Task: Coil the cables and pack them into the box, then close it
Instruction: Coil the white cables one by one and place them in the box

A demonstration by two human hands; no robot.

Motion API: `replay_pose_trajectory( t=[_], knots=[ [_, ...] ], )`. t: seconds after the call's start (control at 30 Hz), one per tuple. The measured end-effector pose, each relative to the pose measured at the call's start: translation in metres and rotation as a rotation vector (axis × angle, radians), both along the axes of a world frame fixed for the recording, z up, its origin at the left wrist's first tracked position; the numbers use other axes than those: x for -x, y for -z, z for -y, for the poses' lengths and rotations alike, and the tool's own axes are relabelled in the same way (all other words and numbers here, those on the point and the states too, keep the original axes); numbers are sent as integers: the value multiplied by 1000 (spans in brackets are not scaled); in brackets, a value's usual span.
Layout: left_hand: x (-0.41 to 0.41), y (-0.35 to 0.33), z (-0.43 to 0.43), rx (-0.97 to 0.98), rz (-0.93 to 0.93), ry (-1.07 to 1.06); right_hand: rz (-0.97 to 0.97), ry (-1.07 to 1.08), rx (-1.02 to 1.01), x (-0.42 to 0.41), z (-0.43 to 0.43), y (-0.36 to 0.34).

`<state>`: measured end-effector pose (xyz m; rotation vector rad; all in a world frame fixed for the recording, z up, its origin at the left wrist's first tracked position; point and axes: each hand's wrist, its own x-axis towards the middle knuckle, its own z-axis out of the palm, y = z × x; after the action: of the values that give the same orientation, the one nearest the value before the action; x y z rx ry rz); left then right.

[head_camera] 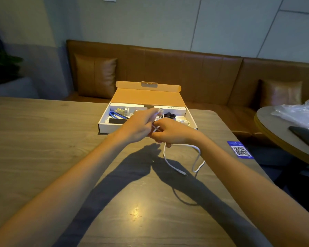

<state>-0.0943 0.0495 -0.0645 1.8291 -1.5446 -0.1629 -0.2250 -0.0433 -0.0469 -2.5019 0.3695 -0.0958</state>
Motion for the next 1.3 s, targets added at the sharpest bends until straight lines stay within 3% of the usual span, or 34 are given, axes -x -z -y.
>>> replay_pose_trajectory(
  t=[0.17,0.27,0.37,0.47,0.53,0.6,0.67,0.7,0.8,0.83,0.9,0.97,1.1,1.17,1.3],
  knots=[
    [-7,-7,-9,-195,106,17,-87,-48,101,5,19,-20],
    [-13,-13,-16,-254,-25,83,-172,-70,299,3,31,-36],
    [-24,-20,-26,-253,-554,322,-59,-12,439,2,38,-39],
    [-21,-24,-32,-104,-1131,575,141,28,236,4,32,-27],
    [-9,-24,-26,84,-1486,651,161,53,87,1,22,-17],
    [-1,-27,-12,308,-1589,612,77,72,30,-3,11,-7],
    [0,-32,-1,433,-1389,458,14,48,16,-3,2,-2],
    [-2,-33,2,436,-1181,349,-2,24,30,-2,-1,-2],
    [-9,-23,4,247,-246,72,15,6,96,0,0,-14],
    [-10,-19,3,164,-44,40,45,24,107,1,4,-22],
    [-14,-16,-1,40,29,11,131,74,127,4,13,-39],
    [-20,-19,-8,-65,-188,84,236,115,111,10,25,-50],
    [-27,-23,-18,-73,-1035,521,355,127,9,10,35,-40],
    [-22,-22,-16,-18,-1357,689,403,133,-14,4,28,-25],
    [-2,-20,-7,248,-1653,727,358,191,-216,-6,7,-12]
  ],
)
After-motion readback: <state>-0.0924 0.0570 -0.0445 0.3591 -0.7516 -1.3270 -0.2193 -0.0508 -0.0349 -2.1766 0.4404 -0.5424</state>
